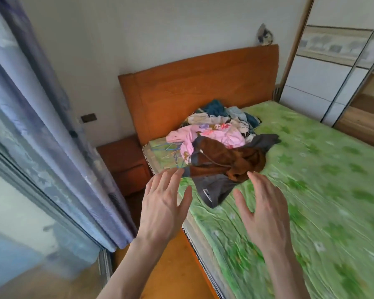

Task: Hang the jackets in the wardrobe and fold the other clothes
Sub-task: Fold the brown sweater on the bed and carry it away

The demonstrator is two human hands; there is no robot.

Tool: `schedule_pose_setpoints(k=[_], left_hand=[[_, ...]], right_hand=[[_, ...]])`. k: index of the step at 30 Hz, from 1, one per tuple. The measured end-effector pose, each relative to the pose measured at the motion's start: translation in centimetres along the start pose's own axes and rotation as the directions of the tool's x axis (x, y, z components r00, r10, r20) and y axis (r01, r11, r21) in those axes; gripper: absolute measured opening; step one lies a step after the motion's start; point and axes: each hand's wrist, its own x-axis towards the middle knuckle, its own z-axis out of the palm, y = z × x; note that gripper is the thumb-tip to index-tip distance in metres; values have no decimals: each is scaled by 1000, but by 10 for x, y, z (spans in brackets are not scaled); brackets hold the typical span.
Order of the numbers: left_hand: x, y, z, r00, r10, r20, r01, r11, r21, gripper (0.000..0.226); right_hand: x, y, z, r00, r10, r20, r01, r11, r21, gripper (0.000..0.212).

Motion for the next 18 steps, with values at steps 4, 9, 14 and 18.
schedule_pose_setpoints(k=[4, 9, 14, 18], left_hand=[[50, -10, 44, 999, 32, 21, -32, 999, -18, 43], [117, -21, 109, 991, 115, 65, -108, 989, -98, 40], [186, -54, 181, 984, 158, 80, -137, 966, -221, 36], [245, -82, 249, 975, 181, 125, -138, 947, -291, 37]], right_hand=[[41, 20, 20, 997, 81, 16, -80, 995, -61, 65], [93, 46, 42, 989, 147, -14, -147, 981, -125, 63], [146, 69, 78, 977, 205, -53, -212, 961, -176, 62], [198, 84, 123, 945, 321, -63, -327, 924, -198, 63]])
